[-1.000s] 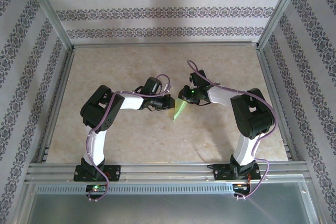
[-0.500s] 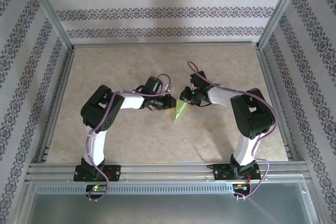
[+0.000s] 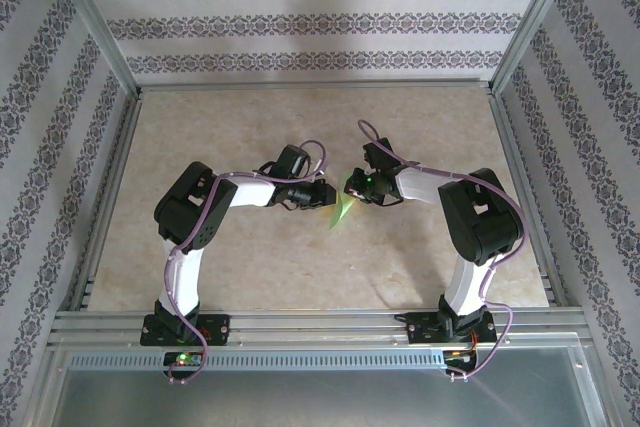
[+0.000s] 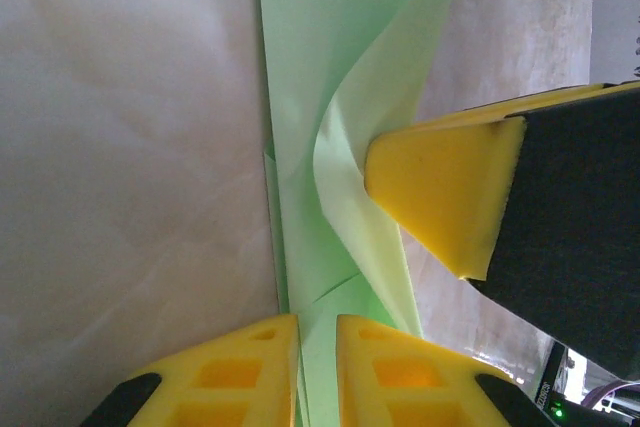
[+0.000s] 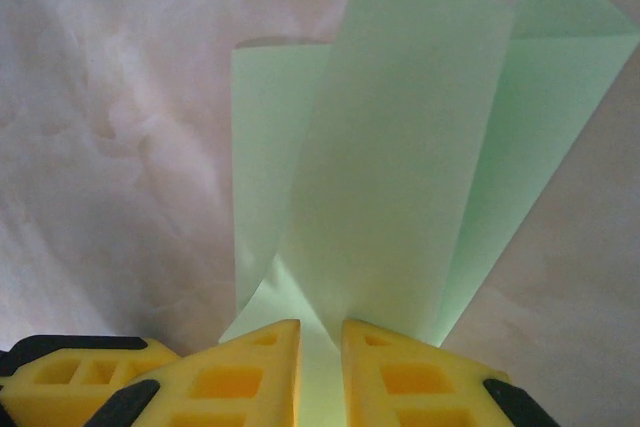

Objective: Fold a paper plane with a square sheet of paper (fold left side to right side)
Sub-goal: Fold the wing for the fifth time at the center of the table.

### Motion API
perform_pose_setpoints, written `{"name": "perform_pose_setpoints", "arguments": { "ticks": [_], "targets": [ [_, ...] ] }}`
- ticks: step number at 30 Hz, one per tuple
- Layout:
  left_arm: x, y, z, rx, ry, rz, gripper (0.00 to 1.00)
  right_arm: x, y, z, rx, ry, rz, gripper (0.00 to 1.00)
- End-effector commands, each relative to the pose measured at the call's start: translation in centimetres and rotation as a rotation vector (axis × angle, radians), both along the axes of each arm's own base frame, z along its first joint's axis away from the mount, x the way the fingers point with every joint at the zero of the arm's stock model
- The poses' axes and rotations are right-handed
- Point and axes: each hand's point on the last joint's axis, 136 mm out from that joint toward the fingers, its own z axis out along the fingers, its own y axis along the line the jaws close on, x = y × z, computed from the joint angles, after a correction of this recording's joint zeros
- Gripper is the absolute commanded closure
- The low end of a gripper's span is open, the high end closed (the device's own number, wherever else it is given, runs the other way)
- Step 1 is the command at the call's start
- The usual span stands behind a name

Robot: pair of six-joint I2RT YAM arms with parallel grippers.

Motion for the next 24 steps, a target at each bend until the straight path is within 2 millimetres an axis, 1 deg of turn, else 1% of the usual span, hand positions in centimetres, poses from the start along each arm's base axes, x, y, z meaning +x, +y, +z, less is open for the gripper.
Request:
{"name": "perform_pose_setpoints", "arguments": {
  "ticks": [1,6,11,15,19,22,24],
  "targets": [
    [-0.3,1.3,-3.6,0.107,0.034,0.024,0.82,-0.6,-0.8,-1.5,-0.028,0.04,-0.033,0.8],
    [0.0,1.5,-2.2,0.103,-0.006,0.029,0.82,-1.1,-1.2,-2.6,-0.019,0.072,-0.053,0.8],
    [-0.1,2.6,0.8,0.117,-0.081,0.048,0.81,-1.3,-1.6,-2.7,-0.02,0.078,-0.062,0.8],
    [-0.9,3.5,3.7,0.127,-0.127,0.051,0.81,-1.2,-1.6,-2.6,-0.012,0.08,-0.062,0.8],
    [-2.9,2.6,6.8,0.04,-0.13,-0.032,0.81,-1.0,-1.5,-2.5,-0.008,0.077,-0.061,0.8],
    [-4.7,1.2,7.3,-0.011,-0.099,-0.123,0.83,-0.9,-1.4,-2.5,-0.01,0.078,-0.057,0.81],
    [-5.6,0.3,7.0,-0.008,-0.088,-0.18,0.85,-1.0,-1.5,-2.6,-0.012,0.085,-0.059,0.82]
  ]
}}
